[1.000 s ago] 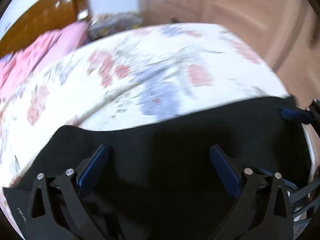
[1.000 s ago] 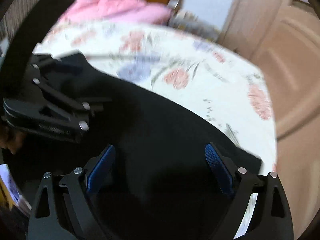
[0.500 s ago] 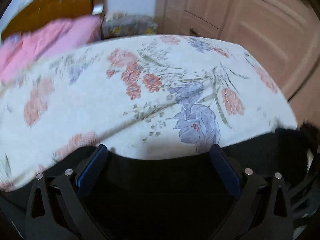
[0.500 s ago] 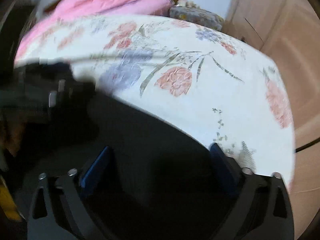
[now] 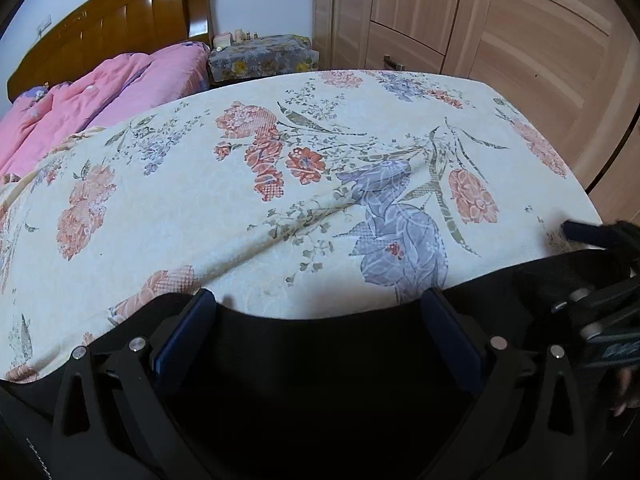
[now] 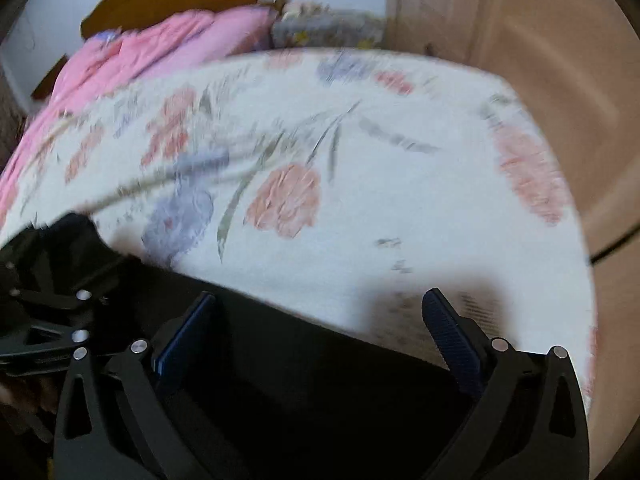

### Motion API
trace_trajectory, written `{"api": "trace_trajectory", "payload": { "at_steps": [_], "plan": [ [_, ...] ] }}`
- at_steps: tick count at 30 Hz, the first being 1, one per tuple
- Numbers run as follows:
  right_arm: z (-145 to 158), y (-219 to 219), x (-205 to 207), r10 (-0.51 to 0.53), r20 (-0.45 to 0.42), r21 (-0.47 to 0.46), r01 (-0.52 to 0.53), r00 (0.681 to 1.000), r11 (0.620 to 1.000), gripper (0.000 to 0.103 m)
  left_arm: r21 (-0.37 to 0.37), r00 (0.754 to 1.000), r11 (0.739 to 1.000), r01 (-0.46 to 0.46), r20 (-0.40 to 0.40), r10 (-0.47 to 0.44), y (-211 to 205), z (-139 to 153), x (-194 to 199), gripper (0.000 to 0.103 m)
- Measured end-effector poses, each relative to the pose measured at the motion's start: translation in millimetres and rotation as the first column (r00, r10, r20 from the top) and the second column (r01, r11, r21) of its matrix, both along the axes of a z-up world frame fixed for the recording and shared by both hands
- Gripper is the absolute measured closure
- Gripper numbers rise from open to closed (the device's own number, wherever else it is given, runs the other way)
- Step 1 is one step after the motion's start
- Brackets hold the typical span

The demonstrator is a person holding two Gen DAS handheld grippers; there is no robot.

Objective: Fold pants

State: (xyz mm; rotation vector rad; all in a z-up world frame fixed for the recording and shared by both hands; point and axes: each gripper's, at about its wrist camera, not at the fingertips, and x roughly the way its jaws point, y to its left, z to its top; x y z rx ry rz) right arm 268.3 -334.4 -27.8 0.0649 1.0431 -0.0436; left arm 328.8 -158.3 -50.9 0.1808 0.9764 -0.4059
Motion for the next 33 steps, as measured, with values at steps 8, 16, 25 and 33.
{"api": "trace_trajectory", "payload": {
  "at_steps": [8, 16, 25, 33],
  "plan": [
    [60.4, -36.3, -192.0, -0.038, 0.325, 0.208, -0.032, 0.945, 0.978, 0.005, -0.158, 0.978, 0.983, 0.093, 0.200, -0.061, 47.3, 65.4, -132.1, 0.002],
    [-13.2, -65.3, -288.0, -0.219, 0.210, 0.492, 0.091, 0.953, 0.866, 0.005, -0.041, 0.975, 0.998, 0.045, 0.219, -0.035, 88.8, 16.9, -200.4, 0.002],
    [-29.0, -47.3, -259.3, -0.218, 0.180, 0.583, 0.075, 0.959, 0.809, 0.015, -0.122, 0.932, 0.991, -0.062, 0.347, 0.102, 126.5, 31.7, -212.9, 0.002],
    [-21.2, -18.6, -245.7, -0.186, 0.097, 0.456, 0.122, 0.978, 0.882, 0.025, -0.114, 0.967, 0.986, -0.121, 0.210, 0.143, 149.8, -4.8, -185.8, 0.001]
  ]
}}
